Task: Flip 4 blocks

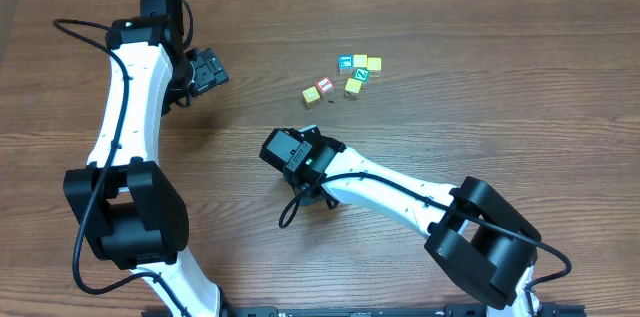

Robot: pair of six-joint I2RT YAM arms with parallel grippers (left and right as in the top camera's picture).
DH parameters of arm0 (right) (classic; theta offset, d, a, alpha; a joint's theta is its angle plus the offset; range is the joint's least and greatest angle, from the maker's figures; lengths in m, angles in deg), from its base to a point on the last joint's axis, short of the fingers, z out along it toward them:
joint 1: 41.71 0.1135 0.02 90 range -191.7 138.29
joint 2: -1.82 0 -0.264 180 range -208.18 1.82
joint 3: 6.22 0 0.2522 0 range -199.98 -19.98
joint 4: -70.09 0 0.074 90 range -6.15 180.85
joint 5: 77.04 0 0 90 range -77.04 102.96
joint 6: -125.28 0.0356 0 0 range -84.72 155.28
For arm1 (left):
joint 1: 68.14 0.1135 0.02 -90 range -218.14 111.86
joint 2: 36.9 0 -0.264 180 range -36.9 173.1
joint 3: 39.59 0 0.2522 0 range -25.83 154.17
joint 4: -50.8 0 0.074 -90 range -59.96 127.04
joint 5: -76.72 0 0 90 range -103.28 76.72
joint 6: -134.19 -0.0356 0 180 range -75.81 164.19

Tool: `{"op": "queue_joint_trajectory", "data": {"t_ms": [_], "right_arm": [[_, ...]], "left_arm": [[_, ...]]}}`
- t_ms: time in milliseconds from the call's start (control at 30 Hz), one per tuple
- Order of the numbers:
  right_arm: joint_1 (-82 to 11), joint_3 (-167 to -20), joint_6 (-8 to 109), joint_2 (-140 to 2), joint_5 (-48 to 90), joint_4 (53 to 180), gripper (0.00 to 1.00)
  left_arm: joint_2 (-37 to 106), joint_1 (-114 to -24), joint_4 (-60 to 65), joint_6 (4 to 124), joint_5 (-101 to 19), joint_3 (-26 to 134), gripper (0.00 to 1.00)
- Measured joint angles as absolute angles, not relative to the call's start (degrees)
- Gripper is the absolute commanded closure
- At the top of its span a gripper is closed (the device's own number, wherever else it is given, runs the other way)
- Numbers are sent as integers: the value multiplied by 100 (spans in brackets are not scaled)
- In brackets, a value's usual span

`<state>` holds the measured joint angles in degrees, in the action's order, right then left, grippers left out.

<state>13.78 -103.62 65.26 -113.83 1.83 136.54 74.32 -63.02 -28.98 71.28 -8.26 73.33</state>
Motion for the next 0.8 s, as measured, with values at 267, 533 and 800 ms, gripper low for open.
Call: {"op": "queue_joint_trajectory", "data": {"t_ms": [267, 533, 800], "right_arm": [[1376, -10362, 6526, -11383, 180, 13719, 95], [1371, -10362, 6523, -11383, 132, 13745, 95], [1356, -10362, 6582, -11383, 95, 13739, 95]], "left_arm": [[7432, -6302, -2898, 7128, -826, 7333, 0], [7432, -6302, -2898, 7128, -826, 7333, 0], [7432, -6302, -2898, 7128, -826, 7333, 0]]}}
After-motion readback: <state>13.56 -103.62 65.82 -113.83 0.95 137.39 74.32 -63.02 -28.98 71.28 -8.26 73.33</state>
